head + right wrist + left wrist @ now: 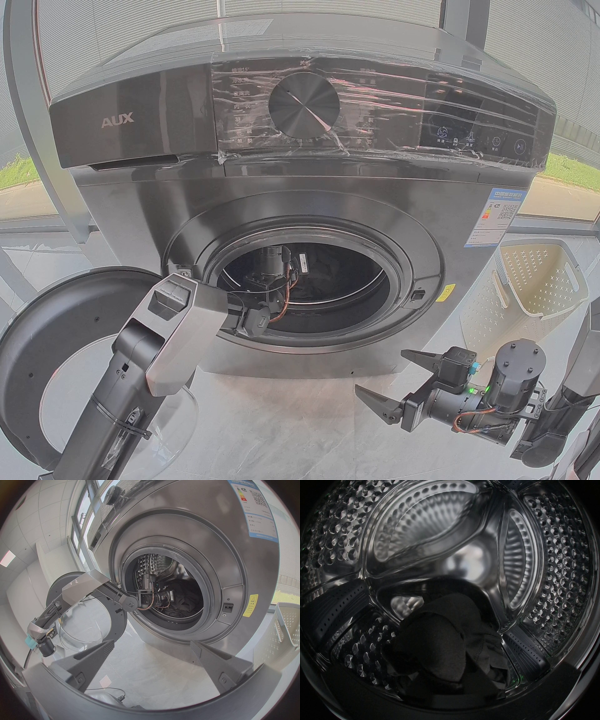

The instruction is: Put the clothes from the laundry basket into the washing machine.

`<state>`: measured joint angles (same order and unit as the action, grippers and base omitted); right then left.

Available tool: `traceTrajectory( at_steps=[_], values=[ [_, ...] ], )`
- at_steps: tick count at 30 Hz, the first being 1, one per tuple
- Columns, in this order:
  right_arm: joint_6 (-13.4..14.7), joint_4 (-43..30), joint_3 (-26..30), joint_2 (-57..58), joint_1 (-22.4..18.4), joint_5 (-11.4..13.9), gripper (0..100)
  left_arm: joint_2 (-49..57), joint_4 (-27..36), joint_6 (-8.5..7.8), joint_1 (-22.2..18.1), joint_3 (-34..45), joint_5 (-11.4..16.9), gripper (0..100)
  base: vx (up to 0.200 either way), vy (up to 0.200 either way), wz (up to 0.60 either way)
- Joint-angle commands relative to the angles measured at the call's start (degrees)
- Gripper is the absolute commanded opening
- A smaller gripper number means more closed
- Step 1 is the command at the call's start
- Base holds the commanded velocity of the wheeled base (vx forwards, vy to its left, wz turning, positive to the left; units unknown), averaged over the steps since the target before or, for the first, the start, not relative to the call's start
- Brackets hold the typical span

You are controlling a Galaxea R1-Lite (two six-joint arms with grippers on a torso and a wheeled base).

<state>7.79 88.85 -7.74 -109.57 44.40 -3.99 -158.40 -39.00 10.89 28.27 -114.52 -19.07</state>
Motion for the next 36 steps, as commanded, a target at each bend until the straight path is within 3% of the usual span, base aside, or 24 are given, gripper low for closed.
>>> traceTrajectory(
  at_steps=[1,4,14,22,23,26,36],
  values=[
    [-0.1,0.0,0.0,0.0,0.0,0.0,100,-0.3,-0.1,0.01,0.0,-0.1,0.0,100,0.000,0.000,0.00],
    [0.0,0.0,0.0,-0.1,0.0,0.0,100,1.0,0.1,0.63,0.6,2.1,0.0,100,0.000,0.000,0.00],
    [-0.1,0.0,0.0,-0.1,0.1,0.0,100,14.0,1.4,0.45,4.3,24.3,1.0,100,0.000,0.000,0.00],
    [-0.1,0.0,0.0,0.1,0.1,0.0,100,18.9,0.8,0.45,6.5,32.2,1.2,100,0.000,0.000,0.00],
    [0.0,0.0,0.1,0.1,0.1,-0.1,100,21.8,0.8,0.28,7.5,36.8,1.5,100,0.000,0.000,0.00],
    [0.0,0.0,0.1,0.1,0.2,-0.1,100,23.7,0.6,0.28,8.6,40.1,2.6,100,0.000,0.000,0.00],
    [0.1,0.0,0.5,0.3,0.4,-0.1,100,27.6,-5.9,0.19,13.7,52.5,4.2,100,0.000,0.000,0.00]
  ],
)
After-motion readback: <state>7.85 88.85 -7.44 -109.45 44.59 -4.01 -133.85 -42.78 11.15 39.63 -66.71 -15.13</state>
